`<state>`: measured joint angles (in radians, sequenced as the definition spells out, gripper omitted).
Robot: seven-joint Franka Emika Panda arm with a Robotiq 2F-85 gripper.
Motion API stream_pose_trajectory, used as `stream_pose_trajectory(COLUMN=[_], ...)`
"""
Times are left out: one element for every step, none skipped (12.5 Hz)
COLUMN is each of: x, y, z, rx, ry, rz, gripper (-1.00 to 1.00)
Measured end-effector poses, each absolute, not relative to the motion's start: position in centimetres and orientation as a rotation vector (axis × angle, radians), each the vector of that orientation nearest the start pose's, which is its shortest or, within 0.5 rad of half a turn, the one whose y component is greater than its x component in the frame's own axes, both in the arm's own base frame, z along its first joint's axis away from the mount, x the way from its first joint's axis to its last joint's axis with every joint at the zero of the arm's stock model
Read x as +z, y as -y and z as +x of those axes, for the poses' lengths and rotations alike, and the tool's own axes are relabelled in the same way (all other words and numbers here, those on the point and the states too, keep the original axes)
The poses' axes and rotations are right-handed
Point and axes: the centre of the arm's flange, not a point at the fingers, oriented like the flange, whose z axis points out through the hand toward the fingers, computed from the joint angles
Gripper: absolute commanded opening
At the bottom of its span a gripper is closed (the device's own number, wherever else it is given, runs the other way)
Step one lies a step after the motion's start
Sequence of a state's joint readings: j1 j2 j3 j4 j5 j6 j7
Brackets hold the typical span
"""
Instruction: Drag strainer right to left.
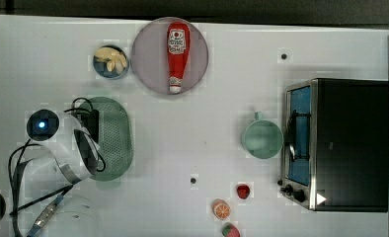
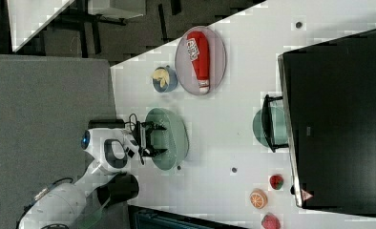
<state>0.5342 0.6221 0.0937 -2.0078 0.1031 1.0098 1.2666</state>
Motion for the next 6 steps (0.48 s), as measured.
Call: stream_pose_trajectory(x=[13.7,13.5,13.5,13.2,13.2,13.1], y=[-35.6,-36.6,-37.3,-37.8,-38.0,-38.0], z=[48.3,48.8,49.1,48.8,48.6,48.5], rx=[0.181,0.199,0.213,0.22,0.234,0.24], ry=[-2.172,-2.179,-2.187,-2.183,-2.191,-2.202], rz=[-2.273,-2.239,-2.2,-2.209,-2.211,-2.204], gripper=[1.0,1.0,1.0,1.0,1.0,1.0])
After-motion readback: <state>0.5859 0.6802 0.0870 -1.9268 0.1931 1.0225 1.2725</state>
